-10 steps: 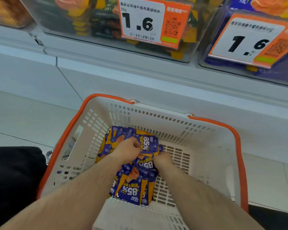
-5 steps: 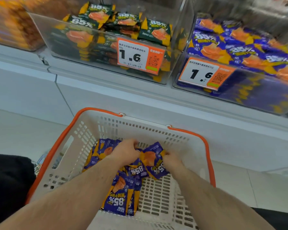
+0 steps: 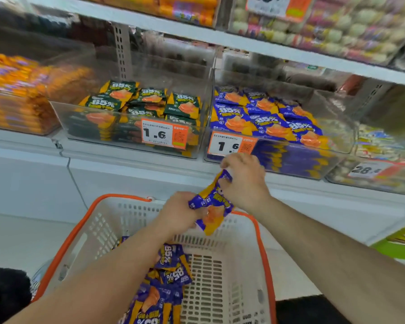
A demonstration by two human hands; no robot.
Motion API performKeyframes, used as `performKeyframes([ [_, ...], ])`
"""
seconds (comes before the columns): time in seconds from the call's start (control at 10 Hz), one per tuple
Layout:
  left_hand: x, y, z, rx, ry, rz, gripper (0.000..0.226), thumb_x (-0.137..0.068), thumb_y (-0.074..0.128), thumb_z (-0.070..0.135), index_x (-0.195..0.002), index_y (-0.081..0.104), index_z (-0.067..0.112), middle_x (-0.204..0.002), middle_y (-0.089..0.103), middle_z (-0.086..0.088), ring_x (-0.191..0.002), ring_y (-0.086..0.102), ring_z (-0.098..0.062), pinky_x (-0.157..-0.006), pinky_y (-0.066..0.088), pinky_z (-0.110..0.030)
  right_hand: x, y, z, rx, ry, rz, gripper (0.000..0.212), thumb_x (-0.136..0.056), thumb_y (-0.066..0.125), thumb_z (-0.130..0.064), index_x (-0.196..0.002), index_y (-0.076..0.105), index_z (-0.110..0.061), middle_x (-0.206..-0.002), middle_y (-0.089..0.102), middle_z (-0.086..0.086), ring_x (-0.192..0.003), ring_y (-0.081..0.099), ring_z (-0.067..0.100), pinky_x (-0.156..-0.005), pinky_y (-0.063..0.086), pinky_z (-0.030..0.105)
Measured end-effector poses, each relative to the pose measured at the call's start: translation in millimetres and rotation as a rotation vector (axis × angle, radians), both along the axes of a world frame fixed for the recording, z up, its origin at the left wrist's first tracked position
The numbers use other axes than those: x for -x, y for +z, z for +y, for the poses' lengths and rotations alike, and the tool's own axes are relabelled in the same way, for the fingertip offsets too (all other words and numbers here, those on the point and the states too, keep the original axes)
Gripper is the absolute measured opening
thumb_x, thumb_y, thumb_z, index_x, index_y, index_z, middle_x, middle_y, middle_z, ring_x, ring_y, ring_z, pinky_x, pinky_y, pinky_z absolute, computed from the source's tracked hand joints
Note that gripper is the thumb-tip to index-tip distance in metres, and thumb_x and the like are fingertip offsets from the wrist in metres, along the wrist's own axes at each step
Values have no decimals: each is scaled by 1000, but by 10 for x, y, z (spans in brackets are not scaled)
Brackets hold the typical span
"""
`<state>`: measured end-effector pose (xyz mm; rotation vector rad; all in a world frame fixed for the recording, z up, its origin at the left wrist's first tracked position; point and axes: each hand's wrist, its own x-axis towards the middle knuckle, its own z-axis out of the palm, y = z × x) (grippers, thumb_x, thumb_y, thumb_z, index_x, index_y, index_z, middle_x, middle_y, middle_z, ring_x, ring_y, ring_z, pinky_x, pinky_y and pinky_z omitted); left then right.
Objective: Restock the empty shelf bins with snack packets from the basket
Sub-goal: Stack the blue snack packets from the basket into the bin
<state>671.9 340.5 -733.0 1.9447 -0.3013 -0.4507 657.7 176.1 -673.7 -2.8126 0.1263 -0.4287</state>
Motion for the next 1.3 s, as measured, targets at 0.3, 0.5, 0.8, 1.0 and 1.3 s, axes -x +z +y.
performKeyframes([
  [0.3, 165, 570, -313, 645, 255, 152, 11, -91, 63, 2, -85, 69, 10, -71, 70, -1, -67, 65, -16, -54, 52, -21, 392, 299, -89, -871, -183, -220, 27, -83, 70, -7, -80, 49, -24, -82, 63, -2, -68, 57, 11, -64, 44, 25],
  [0.5, 136, 756, -456, 586, 196, 87, 9, -93, 64, 11, -87, 69, 15, -72, 72, 3, -64, 66, -8, -60, 53, -24, 317, 430, -64, -1073, -255, -240, 32, -84, 57, 10, -93, 62, -20, -86, 63, 6, -73, 61, 19, -61, 48, 26],
  [0.8, -503, 887, -500, -488, 191, -976, 95, -85, 62, 41, -155, 5, 10, -161, 5, -11, -149, 3, -29, -120, 4, -46, -318, 1084, -884, -1025, -457, -444, 25, -76, 69, 2, -88, 65, -20, -98, 70, 11, -88, 69, 29, -77, 60, 42],
  [1.0, -573, 714, -513, -744, 196, -973, 99, -86, 58, 30, -153, -13, 11, -162, 4, -6, -148, 5, -25, -119, -7, -43, -381, 1282, -831, -1118, -515, -365, 17, -97, 49, -7, -105, 62, -14, -92, 65, -1, -82, 64, 11, -60, 49, 13],
  [1.3, -575, 690, -541, -736, 217, -992, 97, -86, 56, 29, -153, -12, 10, -162, 6, -6, -148, 5, -25, -117, -12, -42, -540, 1032, -924, -600, -513, -56, 31, -82, 66, -12, -112, 66, -6, -105, 69, 10, -93, 67, 23, -81, 57, 32],
])
